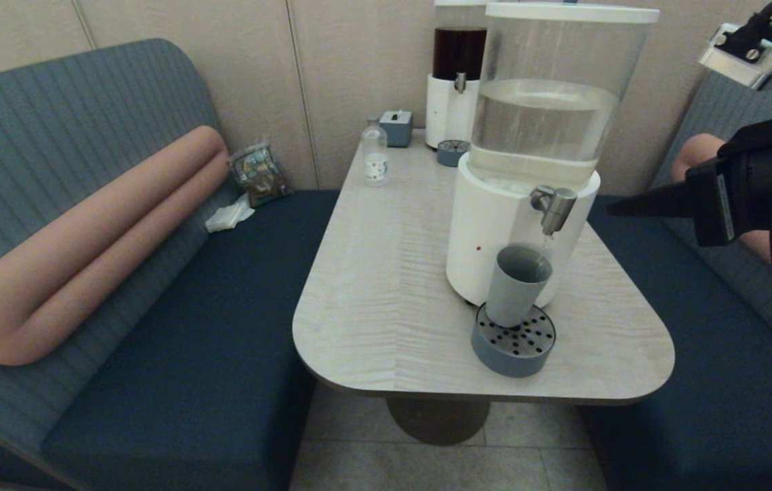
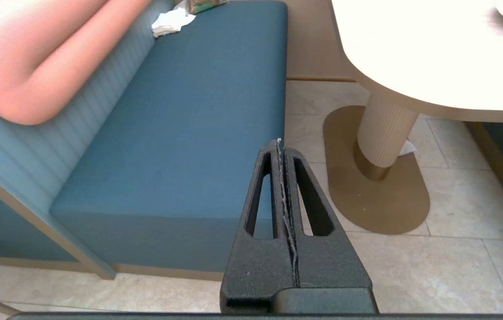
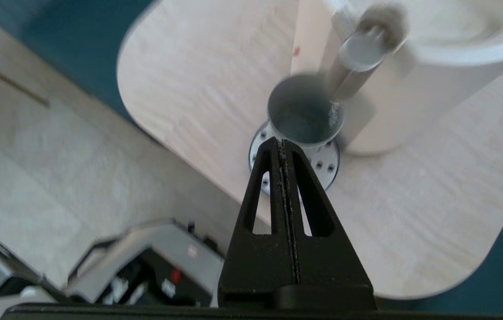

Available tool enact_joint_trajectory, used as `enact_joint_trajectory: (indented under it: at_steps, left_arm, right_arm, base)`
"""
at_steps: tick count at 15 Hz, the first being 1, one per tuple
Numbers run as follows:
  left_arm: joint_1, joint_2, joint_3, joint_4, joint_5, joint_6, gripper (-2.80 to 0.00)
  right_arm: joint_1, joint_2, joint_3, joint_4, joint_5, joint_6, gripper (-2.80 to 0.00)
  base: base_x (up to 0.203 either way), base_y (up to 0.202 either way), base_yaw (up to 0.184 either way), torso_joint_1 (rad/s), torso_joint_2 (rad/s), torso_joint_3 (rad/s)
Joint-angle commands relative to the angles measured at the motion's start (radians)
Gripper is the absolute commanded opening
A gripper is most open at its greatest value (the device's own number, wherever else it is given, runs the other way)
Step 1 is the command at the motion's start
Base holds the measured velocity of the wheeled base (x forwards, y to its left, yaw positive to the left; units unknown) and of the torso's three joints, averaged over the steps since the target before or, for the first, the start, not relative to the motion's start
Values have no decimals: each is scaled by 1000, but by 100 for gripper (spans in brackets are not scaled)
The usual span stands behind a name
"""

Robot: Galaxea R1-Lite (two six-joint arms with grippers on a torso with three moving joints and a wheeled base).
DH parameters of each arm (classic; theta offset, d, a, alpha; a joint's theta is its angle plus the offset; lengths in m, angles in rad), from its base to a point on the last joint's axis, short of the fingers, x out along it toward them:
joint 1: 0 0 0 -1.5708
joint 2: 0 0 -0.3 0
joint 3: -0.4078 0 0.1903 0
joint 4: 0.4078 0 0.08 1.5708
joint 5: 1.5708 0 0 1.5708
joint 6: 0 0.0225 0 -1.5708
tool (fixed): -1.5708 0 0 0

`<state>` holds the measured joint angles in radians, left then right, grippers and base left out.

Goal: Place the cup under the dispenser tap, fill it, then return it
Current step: Turn off the faucet

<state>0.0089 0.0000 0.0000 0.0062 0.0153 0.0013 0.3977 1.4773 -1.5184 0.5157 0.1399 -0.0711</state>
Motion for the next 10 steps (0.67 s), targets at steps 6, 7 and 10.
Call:
enact_joint_trajectory:
  at_steps: [6,7,10]
  left_arm:
    - [0,2,2,0,0,0,-280]
    - [0,2,2,0,0,0,-280]
    - [0,2,2,0,0,0,-280]
  right_arm:
    - [55,80,-85,24,-66,-6,-280]
    - [60,85,-87,24,-69,-7,-280]
    - [69,119,-106,24,-113,-11,-280]
  base:
    - [0,0,0,0,0,0]
    - [0,0,0,0,0,0]
    - [0,0,0,0,0,0]
